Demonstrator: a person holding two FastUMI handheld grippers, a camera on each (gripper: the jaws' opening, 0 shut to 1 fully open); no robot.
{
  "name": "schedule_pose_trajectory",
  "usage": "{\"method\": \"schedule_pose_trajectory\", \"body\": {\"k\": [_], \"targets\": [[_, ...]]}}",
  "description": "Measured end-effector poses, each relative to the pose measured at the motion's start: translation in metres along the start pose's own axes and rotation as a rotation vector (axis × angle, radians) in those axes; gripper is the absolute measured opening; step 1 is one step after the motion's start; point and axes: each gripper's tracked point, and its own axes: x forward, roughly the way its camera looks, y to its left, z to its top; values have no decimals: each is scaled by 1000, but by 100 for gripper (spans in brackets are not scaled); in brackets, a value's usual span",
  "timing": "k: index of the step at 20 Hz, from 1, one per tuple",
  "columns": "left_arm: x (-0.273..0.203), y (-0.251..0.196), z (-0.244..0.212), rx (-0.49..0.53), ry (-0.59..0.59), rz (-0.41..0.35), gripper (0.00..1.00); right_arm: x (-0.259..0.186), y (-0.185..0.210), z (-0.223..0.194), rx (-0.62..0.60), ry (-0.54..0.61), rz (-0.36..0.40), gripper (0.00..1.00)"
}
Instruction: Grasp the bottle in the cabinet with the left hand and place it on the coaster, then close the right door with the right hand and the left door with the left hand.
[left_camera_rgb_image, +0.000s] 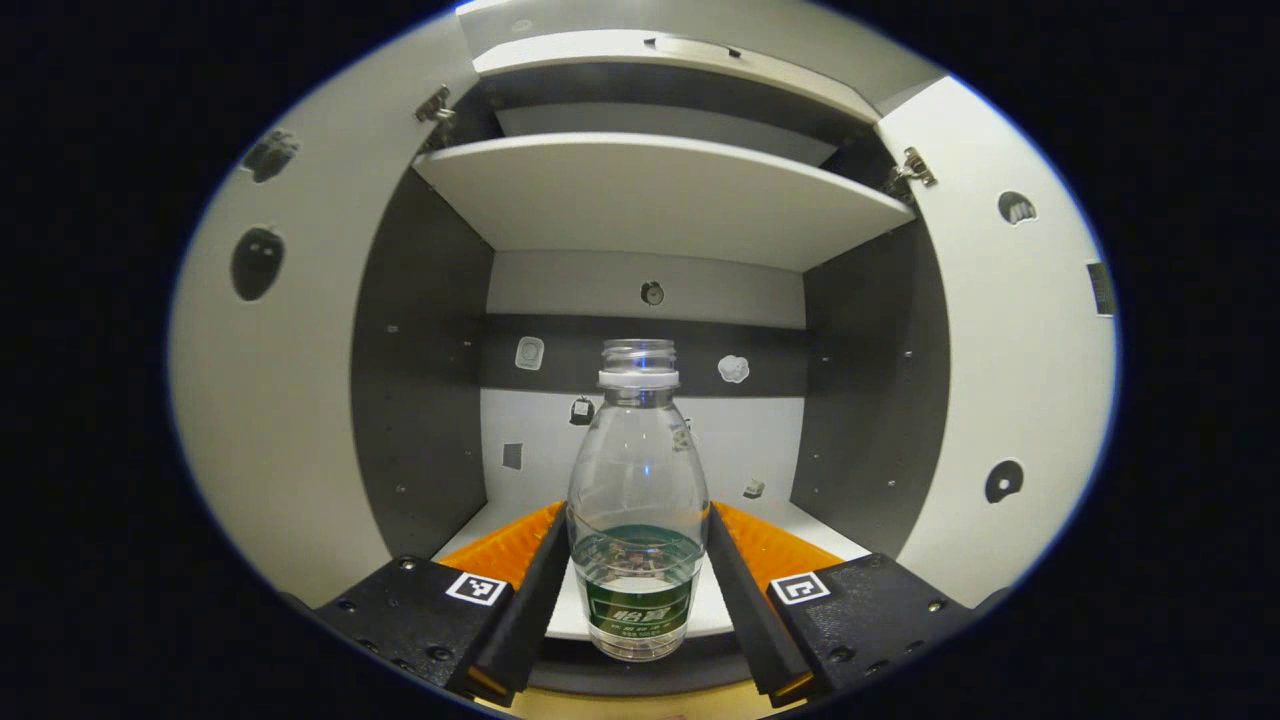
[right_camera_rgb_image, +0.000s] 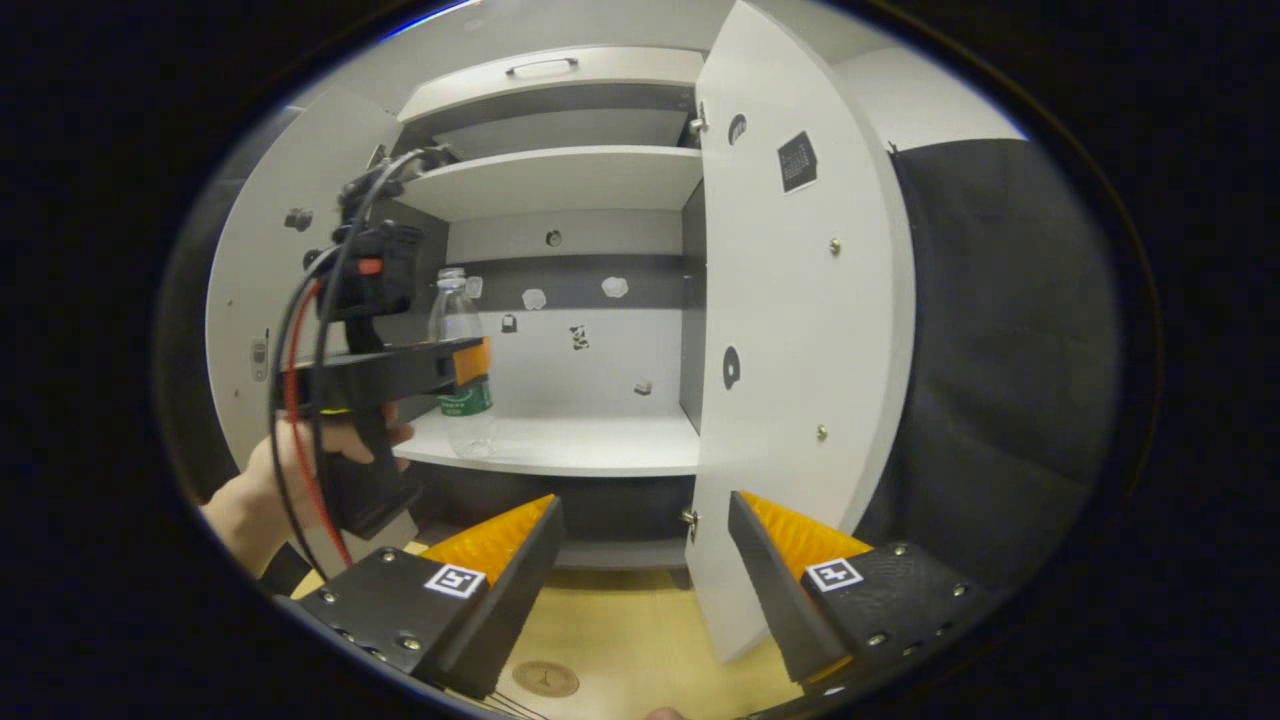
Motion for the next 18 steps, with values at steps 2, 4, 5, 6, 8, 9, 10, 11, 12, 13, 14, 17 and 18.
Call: {"method": "schedule_pose_trajectory", "body": {"k": [2, 4, 5, 6, 8, 9, 10, 11, 12, 13, 14, 17, 18], "targets": [[-31, -2, -12, 16, 10, 6, 81, -7, -7, -6, 8, 12, -3, 100], [-62, -9, -29, 15, 18, 6, 81, -14, -14, -13, 10, 27, -11, 100], [-75, -12, -40, 18, 22, 5, 81, -17, -17, -17, 12, 34, -12, 100], [-87, -16, -54, 26, 33, 3, 81, -21, -19, -21, 15, 43, -13, 100], [-108, -24, -83, 50, 56, -5, 81, -27, -25, -28, 20, 61, -18, 100], [-117, -27, -99, 56, 70, -7, 80, -29, -27, -34, 21, 73, -22, 100], [-125, -30, -114, 58, 88, -12, 80, -31, -28, -39, 24, 87, -21, 100], [-134, -34, -133, 59, 111, -19, 81, -34, -29, -45, 25, 99, -21, 100], [-142, -37, -150, 61, 134, -27, 81, -36, -30, -50, 24, 113, -21, 100], [-150, -40, -167, 60, 156, -33, 81, -38, -30, -55, 24, 123, -20, 97], [-156, -44, -183, 56, 176, -43, 81, -40, -32, -59, 25, 132, -22, 100], [-175, -49, -230, 52, 229, -38, 81, -44, -37, -77, 35, 173, -26, 100], [-179, -53, -244, 53, 244, -51, 81, -45, -40, -85, 37, 194, -30, 100]]}}
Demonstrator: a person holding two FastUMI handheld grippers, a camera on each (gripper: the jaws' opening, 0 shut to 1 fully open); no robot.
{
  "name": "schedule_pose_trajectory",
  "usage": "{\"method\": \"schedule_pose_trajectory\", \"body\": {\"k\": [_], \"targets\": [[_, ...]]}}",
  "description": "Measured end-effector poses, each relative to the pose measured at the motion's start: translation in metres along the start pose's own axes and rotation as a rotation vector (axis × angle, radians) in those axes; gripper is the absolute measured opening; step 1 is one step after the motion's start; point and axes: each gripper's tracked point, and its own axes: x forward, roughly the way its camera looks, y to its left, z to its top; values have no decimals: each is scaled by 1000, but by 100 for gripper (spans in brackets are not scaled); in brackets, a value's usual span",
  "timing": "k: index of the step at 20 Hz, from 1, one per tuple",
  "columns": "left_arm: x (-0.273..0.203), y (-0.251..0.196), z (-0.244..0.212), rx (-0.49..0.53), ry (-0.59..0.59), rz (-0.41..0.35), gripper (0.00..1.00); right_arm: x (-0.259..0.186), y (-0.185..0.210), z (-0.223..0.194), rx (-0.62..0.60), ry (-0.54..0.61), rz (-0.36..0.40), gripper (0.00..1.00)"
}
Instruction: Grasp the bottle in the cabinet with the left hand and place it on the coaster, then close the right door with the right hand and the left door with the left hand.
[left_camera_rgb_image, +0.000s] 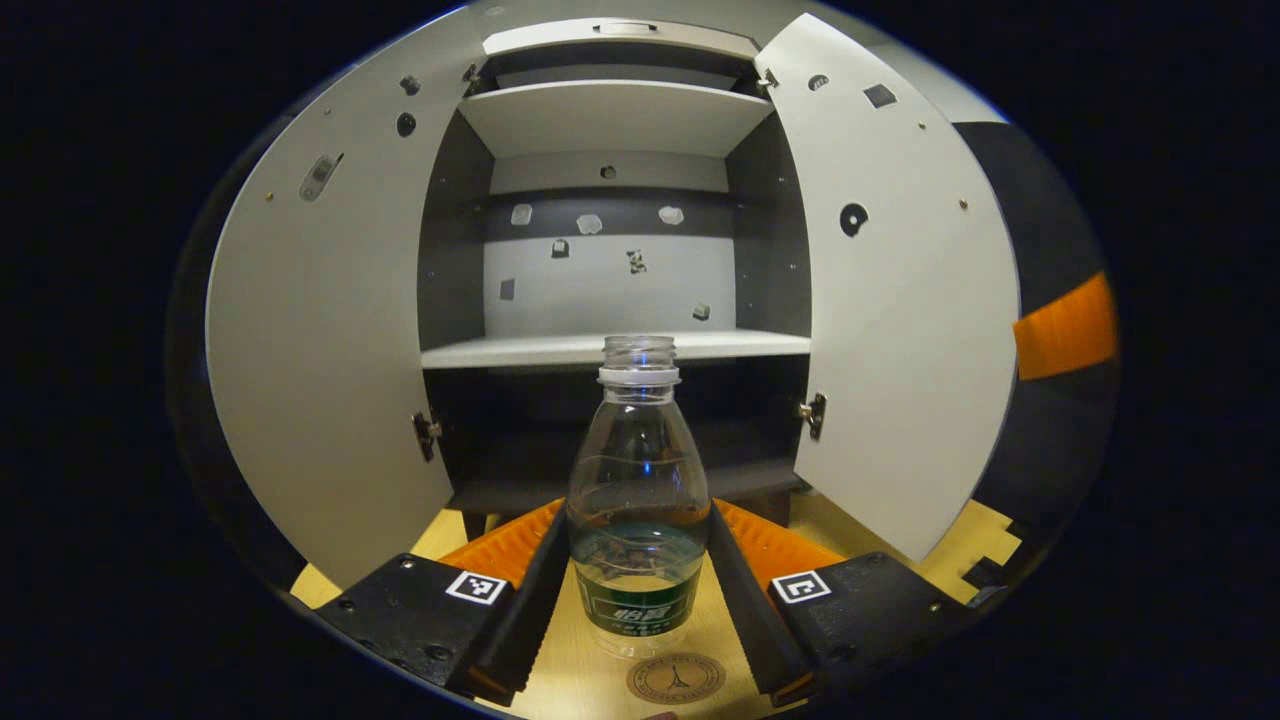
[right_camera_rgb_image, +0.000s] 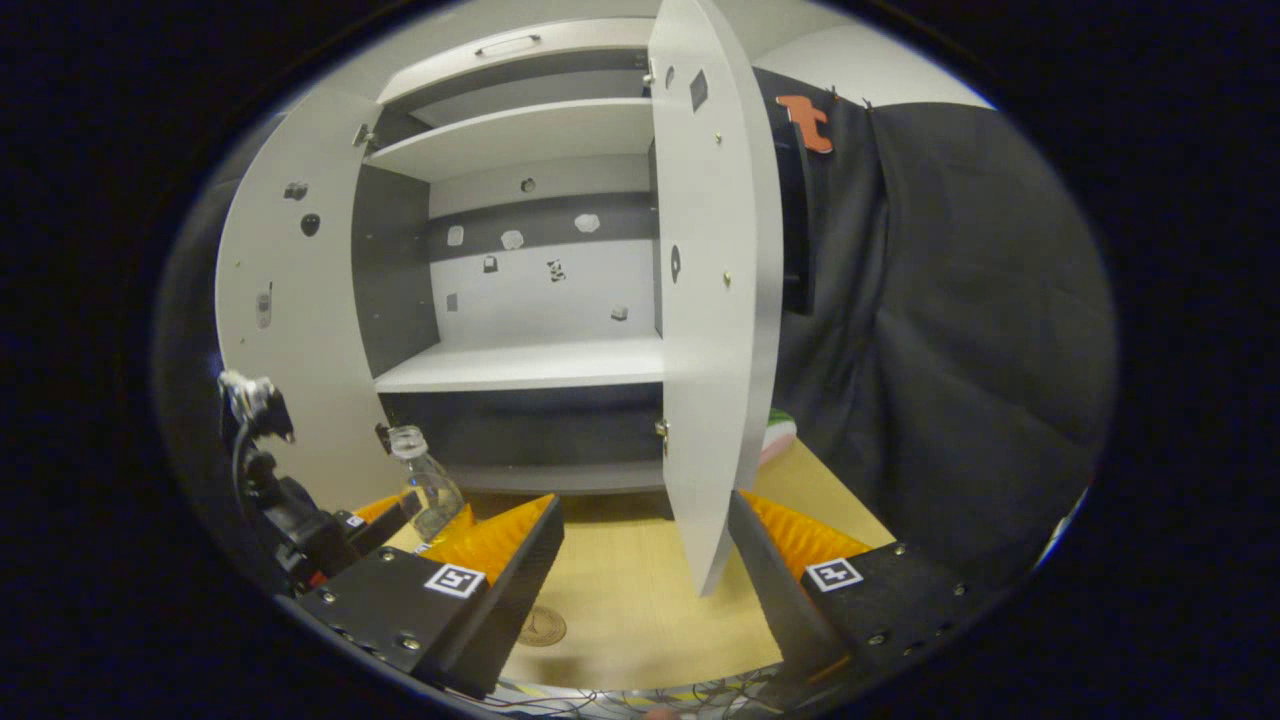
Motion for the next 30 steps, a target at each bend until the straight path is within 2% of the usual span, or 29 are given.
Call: {"method": "schedule_pose_trajectory", "body": {"k": [5, 11, 15, 17, 19, 25, 30], "targets": [[1, -10, -65, -2, 79, -25, 82, 2, -15, -27, -8, 48, -16, 100], [10, -24, -97, -39, 125, -39, 82, 6, -22, -42, -30, 92, -15, 100], [11, -26, -103, -26, 116, -50, 82, 5, -19, -52, -40, 119, 4, 98], [10, -21, -117, -42, 152, -37, 82, 3, -19, -56, -66, 133, 11, 100], [9, -22, -110, -59, 113, -35, 83, 1, -20, -60, -79, 141, 14, 100], [-5, -27, -114, -36, 115, -26, 82, 1, -14, -66, -48, 158, 34, 100], [-15, -33, -112, -70, 119, -46, 84, -6, -9, -71, -30, 173, 54, 100]]}}
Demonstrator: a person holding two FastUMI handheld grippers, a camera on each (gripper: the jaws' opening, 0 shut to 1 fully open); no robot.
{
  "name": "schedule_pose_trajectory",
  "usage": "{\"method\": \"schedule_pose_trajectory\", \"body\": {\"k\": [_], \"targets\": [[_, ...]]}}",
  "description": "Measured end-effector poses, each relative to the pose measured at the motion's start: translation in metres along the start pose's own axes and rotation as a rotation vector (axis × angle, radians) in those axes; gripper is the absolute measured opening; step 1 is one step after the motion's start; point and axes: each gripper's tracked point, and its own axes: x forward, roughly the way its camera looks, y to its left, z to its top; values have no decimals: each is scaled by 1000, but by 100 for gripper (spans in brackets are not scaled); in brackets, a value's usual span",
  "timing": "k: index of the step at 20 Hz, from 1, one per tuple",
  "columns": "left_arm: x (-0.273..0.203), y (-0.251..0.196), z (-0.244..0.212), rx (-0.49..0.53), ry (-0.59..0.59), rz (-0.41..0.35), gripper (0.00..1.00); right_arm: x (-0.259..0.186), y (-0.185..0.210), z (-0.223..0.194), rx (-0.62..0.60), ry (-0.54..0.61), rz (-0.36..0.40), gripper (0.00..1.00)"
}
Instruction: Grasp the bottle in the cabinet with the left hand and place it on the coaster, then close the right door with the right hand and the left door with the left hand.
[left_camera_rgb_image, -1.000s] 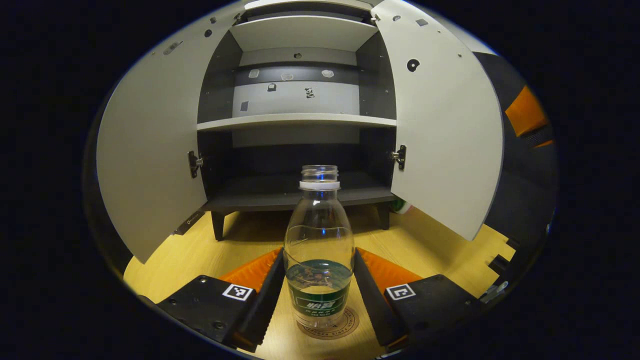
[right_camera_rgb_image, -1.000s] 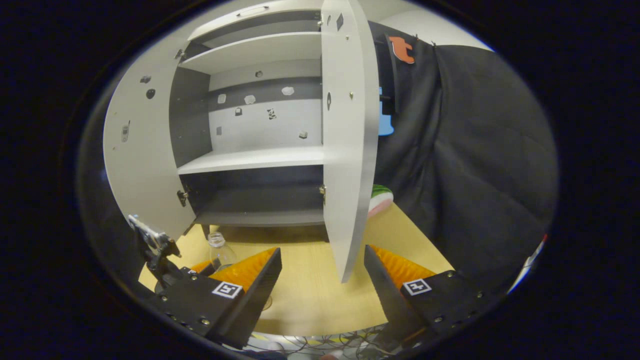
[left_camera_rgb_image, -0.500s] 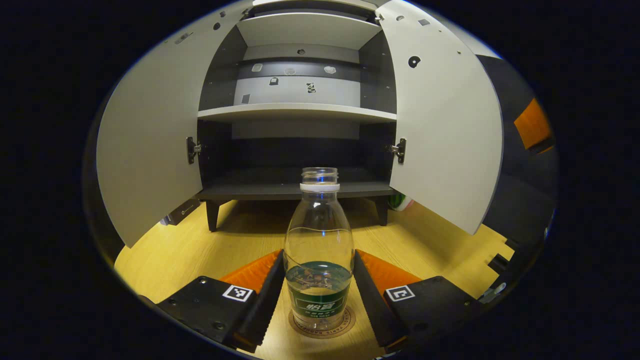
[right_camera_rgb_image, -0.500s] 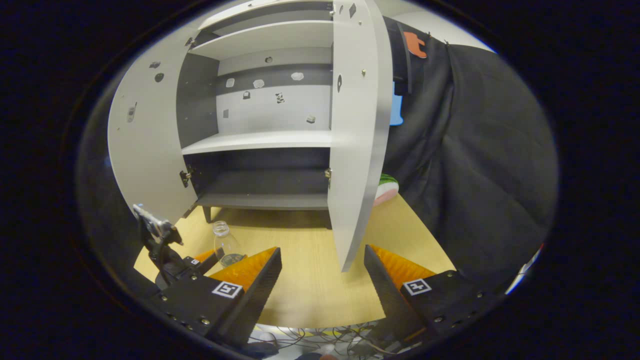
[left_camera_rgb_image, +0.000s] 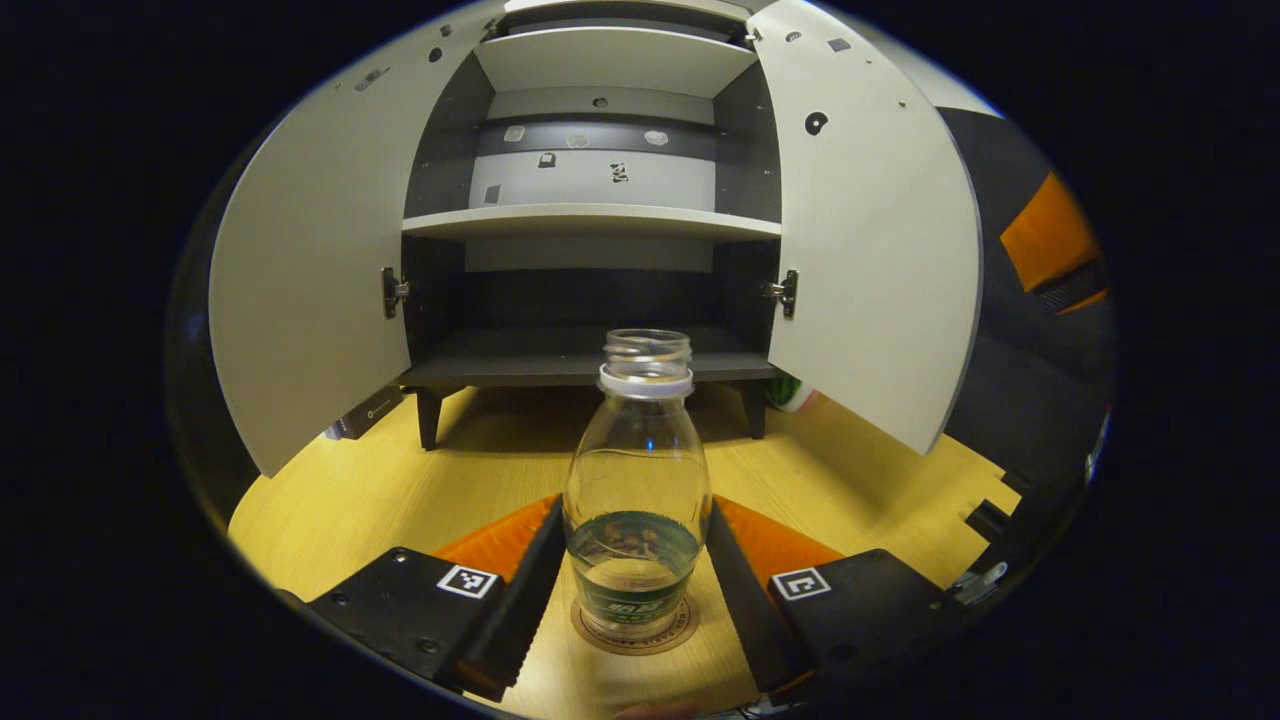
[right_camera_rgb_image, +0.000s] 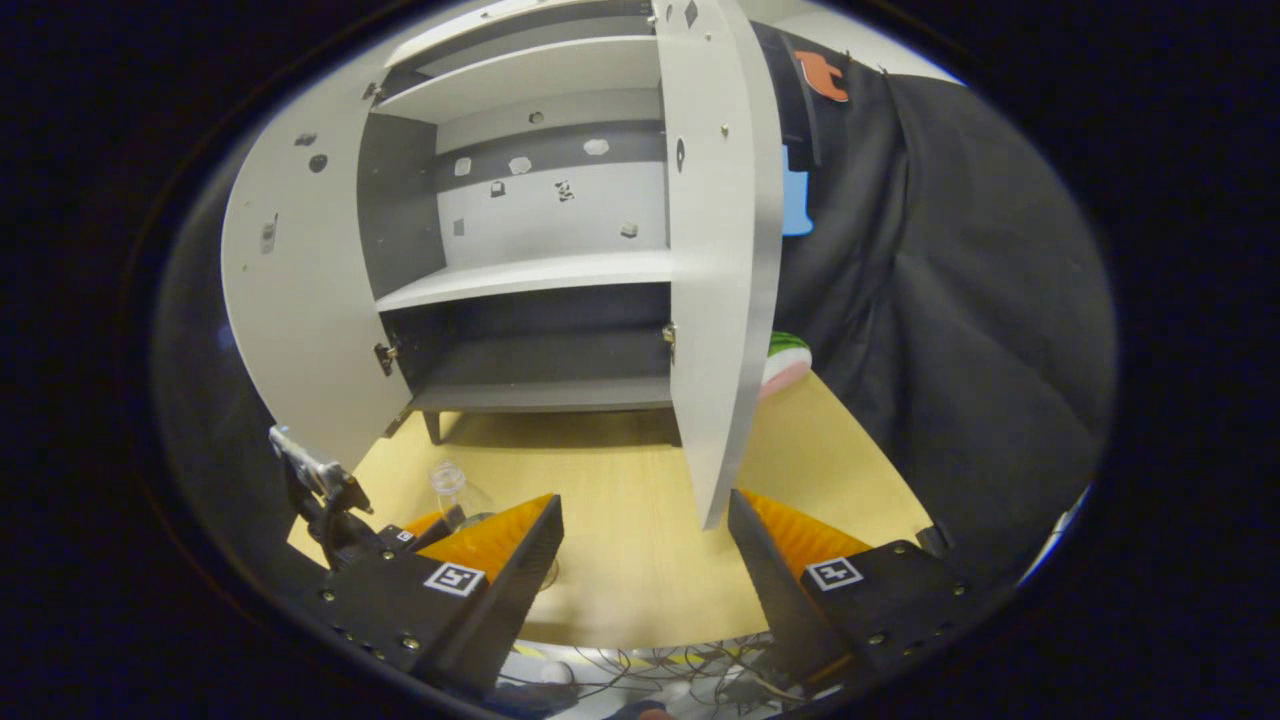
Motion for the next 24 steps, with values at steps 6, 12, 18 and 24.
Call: {"method": "schedule_pose_trajectory", "body": {"k": [6, 12, 18, 24], "targets": [[-6, -4, 11, 22, -23, 0, 88, -7, 2, 0, 11, -7, 12, 100], [-7, -1, 21, 27, -28, 14, 88, -14, -2, 5, 28, -26, 13, 100], [-16, -3, 58, 38, -80, 8, 89, -25, -7, 27, 50, -83, 16, 100], [-39, -7, 135, 49, -183, 7, 88, -41, -28, 82, 60, -198, 0, 98]]}}
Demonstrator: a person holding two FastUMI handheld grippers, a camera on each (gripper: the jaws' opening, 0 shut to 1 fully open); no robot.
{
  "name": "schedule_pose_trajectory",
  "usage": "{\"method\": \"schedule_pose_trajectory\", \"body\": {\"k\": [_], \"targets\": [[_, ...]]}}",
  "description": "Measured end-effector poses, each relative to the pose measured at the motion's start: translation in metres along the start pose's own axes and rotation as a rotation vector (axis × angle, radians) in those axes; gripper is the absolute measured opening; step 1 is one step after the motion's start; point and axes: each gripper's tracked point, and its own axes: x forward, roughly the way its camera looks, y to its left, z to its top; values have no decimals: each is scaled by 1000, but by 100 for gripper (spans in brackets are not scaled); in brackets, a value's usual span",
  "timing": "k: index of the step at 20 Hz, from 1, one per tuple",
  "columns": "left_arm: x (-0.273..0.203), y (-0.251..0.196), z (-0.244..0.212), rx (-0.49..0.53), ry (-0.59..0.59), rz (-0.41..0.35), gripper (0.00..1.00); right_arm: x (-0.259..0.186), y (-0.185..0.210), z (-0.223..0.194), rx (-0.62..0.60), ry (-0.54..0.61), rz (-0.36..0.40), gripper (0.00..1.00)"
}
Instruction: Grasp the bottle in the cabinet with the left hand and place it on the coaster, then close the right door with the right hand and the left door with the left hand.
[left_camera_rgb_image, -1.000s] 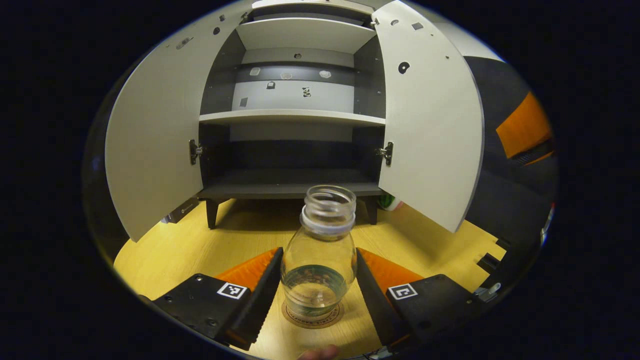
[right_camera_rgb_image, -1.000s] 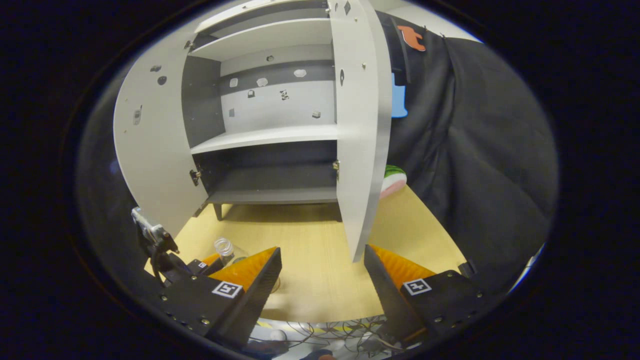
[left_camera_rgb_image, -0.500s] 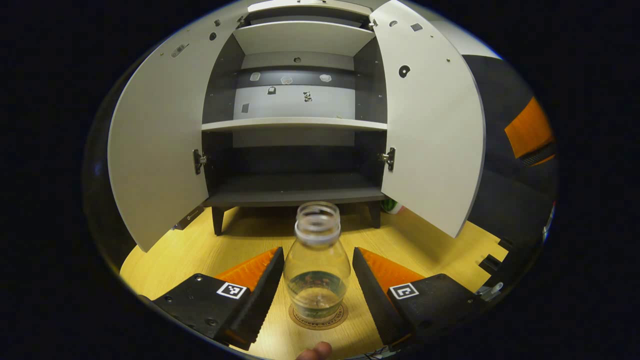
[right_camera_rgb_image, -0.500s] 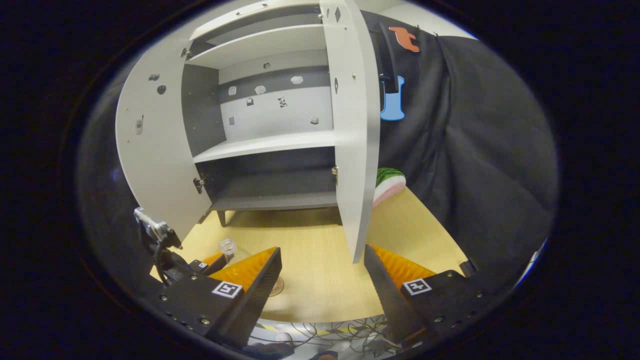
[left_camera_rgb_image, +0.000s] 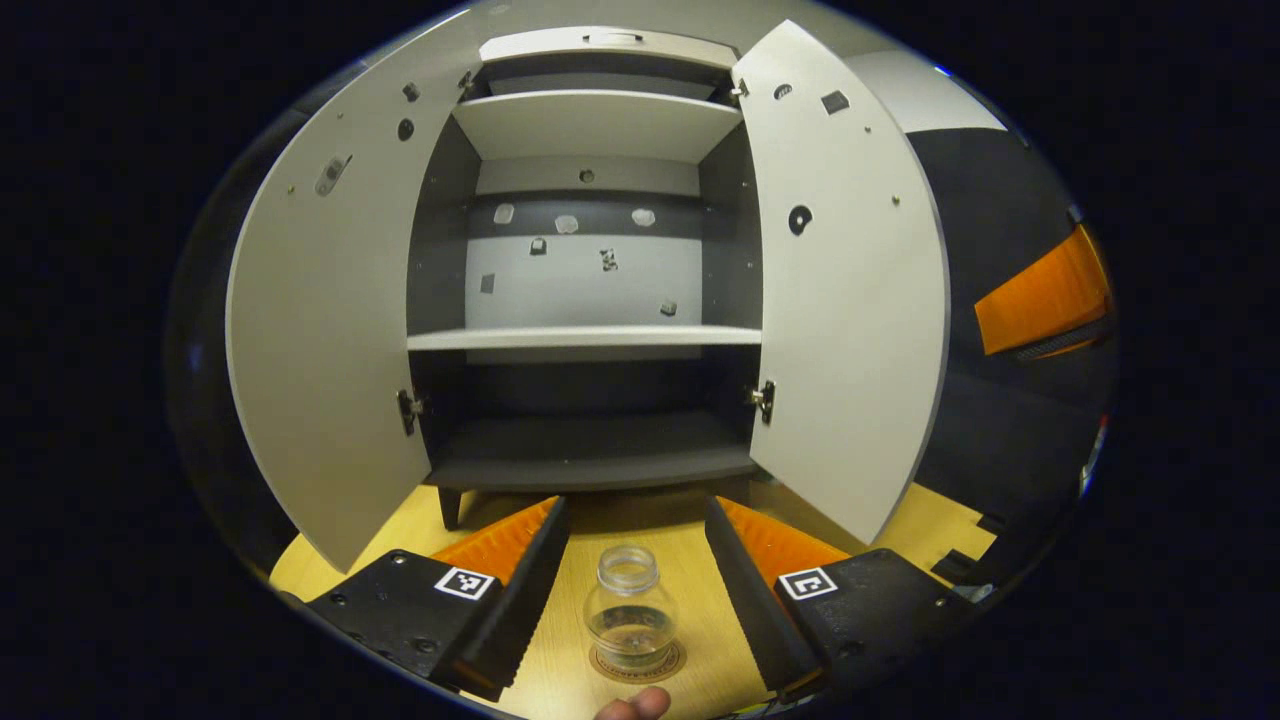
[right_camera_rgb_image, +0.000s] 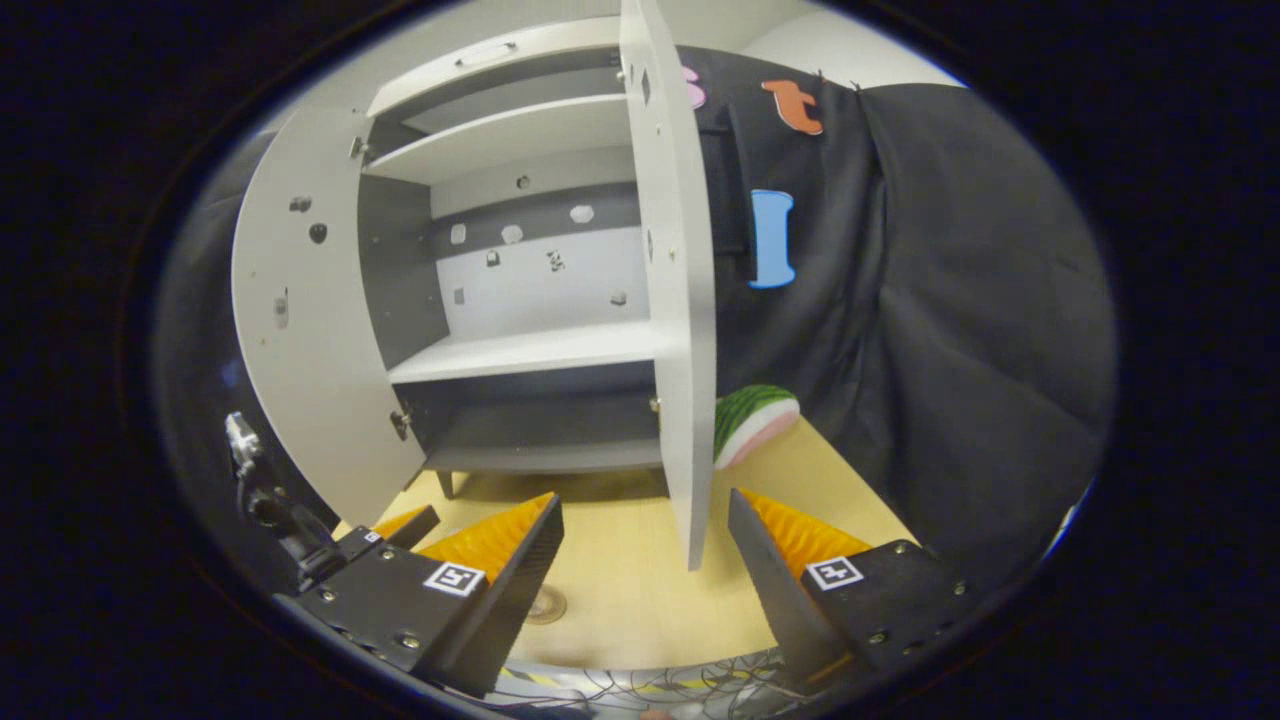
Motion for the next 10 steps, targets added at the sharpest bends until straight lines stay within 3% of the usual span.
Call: {"method": "schedule_pose_trajectory", "body": {"k": [5, 10], "targets": [[-1, 14, 68, -24, -64, 34, 88, -7, -31, 54, -31, -103, -24, 100], [-8, 43, 100, -73, -63, 101, 88, 2, -65, 99, -40, -183, -43, 100]]}}
